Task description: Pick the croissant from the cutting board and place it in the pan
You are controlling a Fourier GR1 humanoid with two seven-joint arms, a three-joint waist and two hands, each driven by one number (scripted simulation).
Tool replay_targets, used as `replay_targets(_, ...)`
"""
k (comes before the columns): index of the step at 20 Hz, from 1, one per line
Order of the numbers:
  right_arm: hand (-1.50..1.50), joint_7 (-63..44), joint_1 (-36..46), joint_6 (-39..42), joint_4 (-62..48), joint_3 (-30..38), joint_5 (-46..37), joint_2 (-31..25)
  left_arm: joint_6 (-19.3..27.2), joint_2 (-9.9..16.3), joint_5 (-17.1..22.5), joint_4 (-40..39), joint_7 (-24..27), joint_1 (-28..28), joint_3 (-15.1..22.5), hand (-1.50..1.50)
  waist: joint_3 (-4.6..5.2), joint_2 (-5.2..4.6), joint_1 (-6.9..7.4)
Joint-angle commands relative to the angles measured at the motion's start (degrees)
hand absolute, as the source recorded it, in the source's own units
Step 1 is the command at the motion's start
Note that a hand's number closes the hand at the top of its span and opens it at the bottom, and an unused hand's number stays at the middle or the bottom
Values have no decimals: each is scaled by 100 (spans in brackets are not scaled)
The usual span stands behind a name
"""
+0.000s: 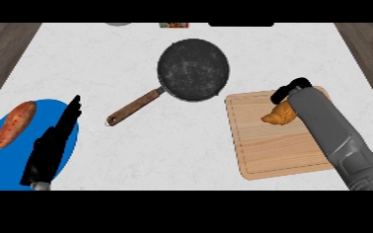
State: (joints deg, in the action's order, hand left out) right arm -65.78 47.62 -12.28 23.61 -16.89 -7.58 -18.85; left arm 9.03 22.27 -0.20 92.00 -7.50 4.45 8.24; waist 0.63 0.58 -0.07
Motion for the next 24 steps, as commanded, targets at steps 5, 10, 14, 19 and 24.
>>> replay_targets(5,150,-619,-463,-982,496,-14,-191,780,-122,6,31,146,-109,124,-137,0,-56,0,-46)
replay_targets(10,150,-215,-1099,-820,1568,-926,-784,1517,-8,-36,-67,-105,74,266,-185,0,-41,112,-241)
replay_targets(14,150,-711,-1533,-1013,2210,-1453,-1384,1500,137,-152,-119,-188,-62,32,-216,0,-35,115,-389)
replay_targets(19,150,-1234,-1242,-1366,2907,-1937,-2747,797,153,-185,-146,-54,17,289,-171,0,-25,162,-397)
replay_targets(24,150,-1211,-571,-1332,3450,-2370,-4241,251,129,-107,-162,-171,47,233,-260,0,-15,196,-465)
